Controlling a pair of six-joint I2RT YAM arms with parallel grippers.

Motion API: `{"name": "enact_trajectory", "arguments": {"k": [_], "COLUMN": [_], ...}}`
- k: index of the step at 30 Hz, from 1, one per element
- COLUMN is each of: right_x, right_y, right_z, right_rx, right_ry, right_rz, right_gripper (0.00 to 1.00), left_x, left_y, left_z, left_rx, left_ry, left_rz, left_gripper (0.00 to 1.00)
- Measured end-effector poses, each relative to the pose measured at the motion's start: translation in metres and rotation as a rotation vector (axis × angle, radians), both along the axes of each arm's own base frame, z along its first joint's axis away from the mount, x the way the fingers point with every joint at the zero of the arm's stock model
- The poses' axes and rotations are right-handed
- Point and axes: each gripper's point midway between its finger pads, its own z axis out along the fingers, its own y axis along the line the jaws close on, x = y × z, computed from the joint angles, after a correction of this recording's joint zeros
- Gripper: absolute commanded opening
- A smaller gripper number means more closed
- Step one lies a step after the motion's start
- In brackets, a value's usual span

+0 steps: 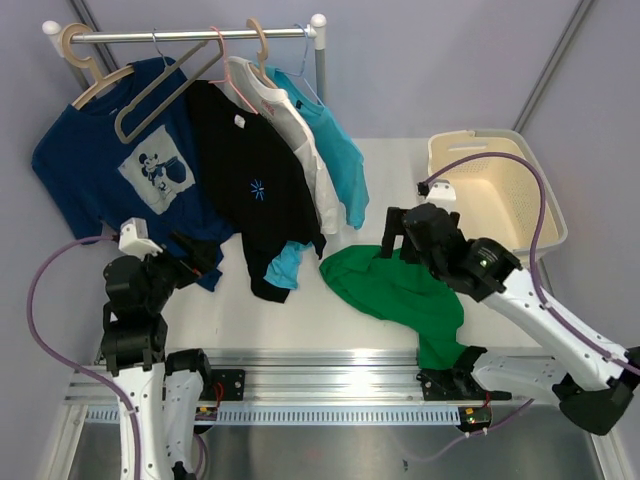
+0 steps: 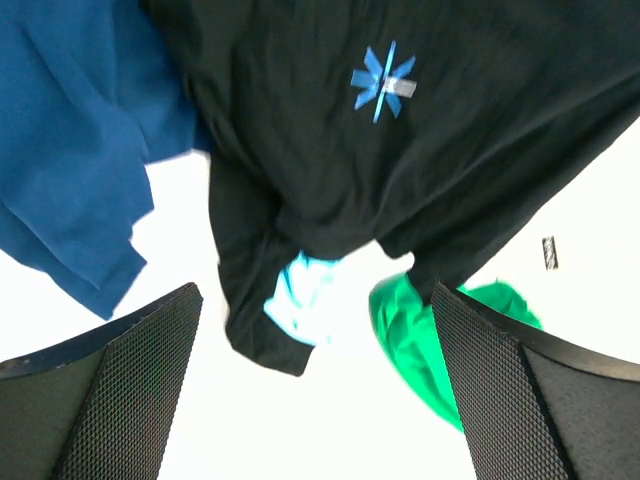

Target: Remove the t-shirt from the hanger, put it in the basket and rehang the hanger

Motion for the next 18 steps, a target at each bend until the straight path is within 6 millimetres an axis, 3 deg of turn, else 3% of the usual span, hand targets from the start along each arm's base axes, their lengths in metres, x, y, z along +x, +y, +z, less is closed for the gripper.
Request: {"name": "enact_trajectory", "arguments": {"k": [4,7,10,13,15,18], "right_x": [0.032,0.048,0.053,0.049,0.049,0.051], "right_y": [-0.018,-0.017,-0.013,-0.009,-0.006,-0.003], "right_z": [-0.037,-0.085,-0.141,-0.186,-0.205,-0.225], "right_rx": [-0.022,-0.039,-0.049,-0.066,-0.074,-0.071], "right_ry": [0.097,0.207,0.331,0.436,0.475,0.501], "right_rz": [-0.106,-0.121,-0.117,-0.11,-0.118,-0.13], "right_gripper": [0.99,1.0,1.0,1.0,0.99,1.0], "left_x": [0.005,0.01,0.011,0.005,-0.002,-0.013], "left_y": [-0.018,-0.04,-0.074,-0.103,-0.116,-0.134], "left_z": [-0.037,-0.057,-0.076,-0.095,-0.1,-0.092], "left_rx": [-0.026,-0.008,0.041,0.1,0.143,0.185], "left_ry": [0.12,0.207,0.276,0.345,0.351,0.299], "left_rz": [-0.106,-0.214,-0.364,-0.478,-0.525,-0.585], "left_gripper": [0.99,0.99,0.99,0.99,0.99,0.99]}}
